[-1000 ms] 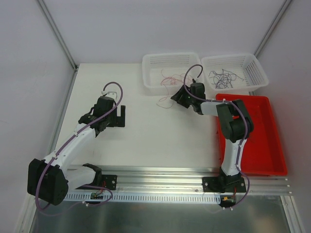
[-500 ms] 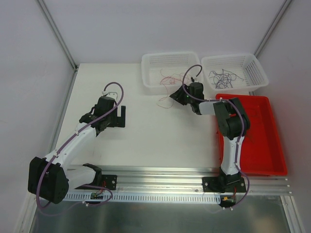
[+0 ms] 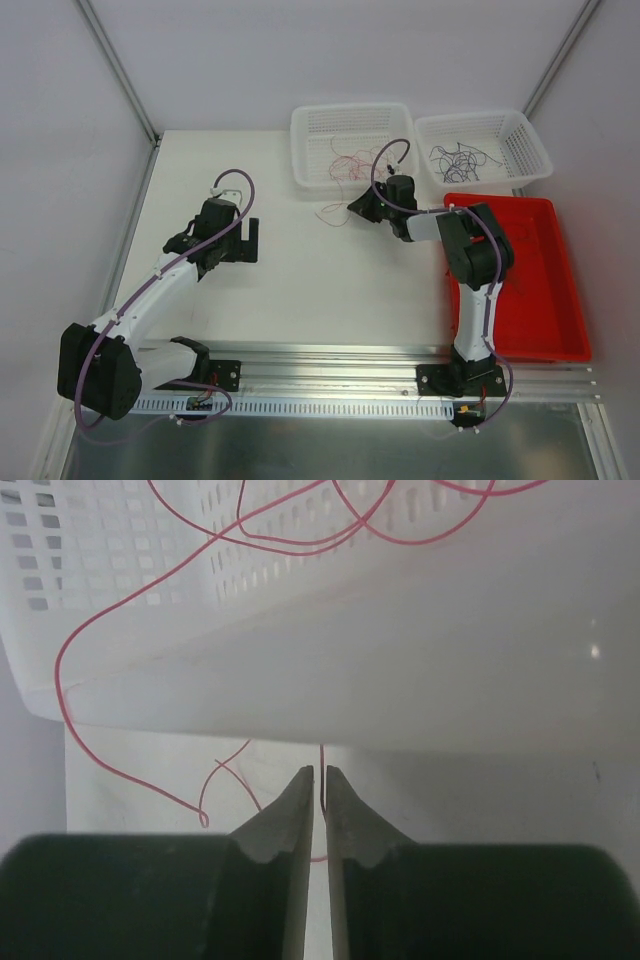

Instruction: Untangle the cables

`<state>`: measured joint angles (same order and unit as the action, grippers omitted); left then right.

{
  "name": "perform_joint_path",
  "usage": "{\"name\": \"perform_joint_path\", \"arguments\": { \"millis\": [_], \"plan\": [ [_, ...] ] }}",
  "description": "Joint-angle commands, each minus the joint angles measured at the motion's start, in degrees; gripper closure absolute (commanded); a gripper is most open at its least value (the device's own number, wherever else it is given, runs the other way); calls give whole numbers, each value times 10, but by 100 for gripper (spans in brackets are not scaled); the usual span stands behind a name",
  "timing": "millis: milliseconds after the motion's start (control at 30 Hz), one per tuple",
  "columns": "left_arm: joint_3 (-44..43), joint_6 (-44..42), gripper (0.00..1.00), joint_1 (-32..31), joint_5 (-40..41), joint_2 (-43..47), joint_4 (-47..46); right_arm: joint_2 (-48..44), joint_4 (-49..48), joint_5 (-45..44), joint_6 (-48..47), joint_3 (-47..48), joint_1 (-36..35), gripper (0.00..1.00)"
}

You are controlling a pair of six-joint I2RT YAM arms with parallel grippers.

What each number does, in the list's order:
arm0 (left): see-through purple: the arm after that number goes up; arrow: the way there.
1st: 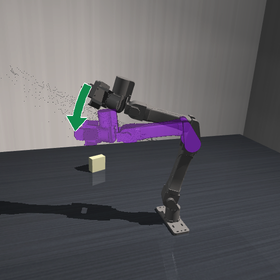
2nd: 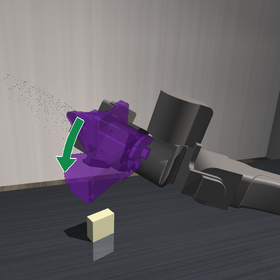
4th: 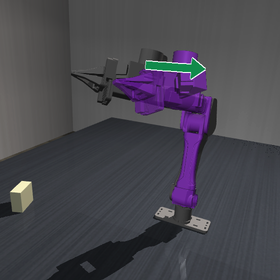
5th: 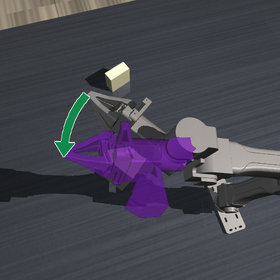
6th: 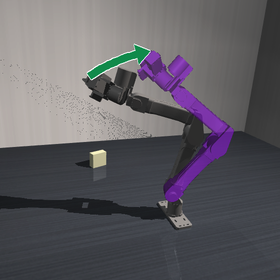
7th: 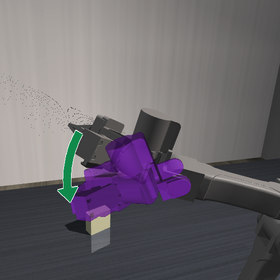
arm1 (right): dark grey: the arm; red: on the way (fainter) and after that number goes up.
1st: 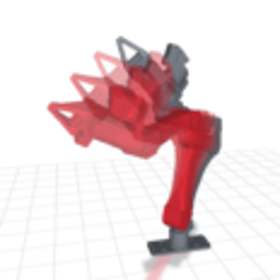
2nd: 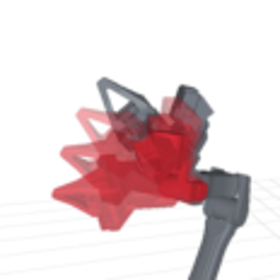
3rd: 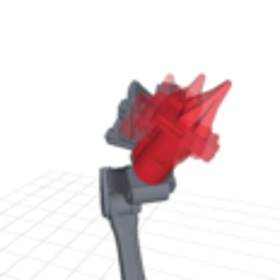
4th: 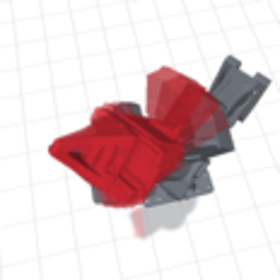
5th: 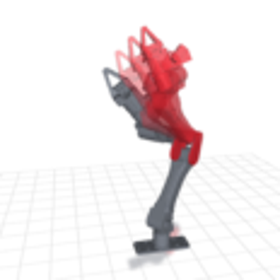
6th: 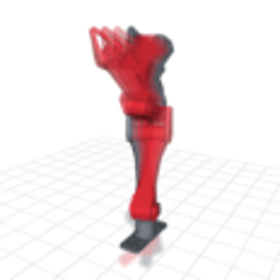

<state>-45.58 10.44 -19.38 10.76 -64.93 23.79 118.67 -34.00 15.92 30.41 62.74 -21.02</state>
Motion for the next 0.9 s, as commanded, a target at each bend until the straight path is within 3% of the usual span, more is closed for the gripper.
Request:
{"name": "perform_joint_path", "arguments": {
  "millis": [0, 167, 500, 700, 867],
  "plan": [
    [-5, -11, 1, 5, 7, 1, -9, -32, 49, 23, 2, -3, 1, 89],
    [-6, -12, 1, 5, 7, 2, -9, -58, 75, 29, -10, 15, 6, 99],
    [-6, -13, 1, 5, 10, 3, -9, -148, 141, 39, -33, 46, 5, 99],
    [-7, -13, 1, 5, 9, 2, -9, -217, 256, 28, -97, 129, 6, 99],
    [-6, -13, 1, 5, 10, 1, -9, -206, 314, 13, -129, 243, 22, 99]
  ]
}}
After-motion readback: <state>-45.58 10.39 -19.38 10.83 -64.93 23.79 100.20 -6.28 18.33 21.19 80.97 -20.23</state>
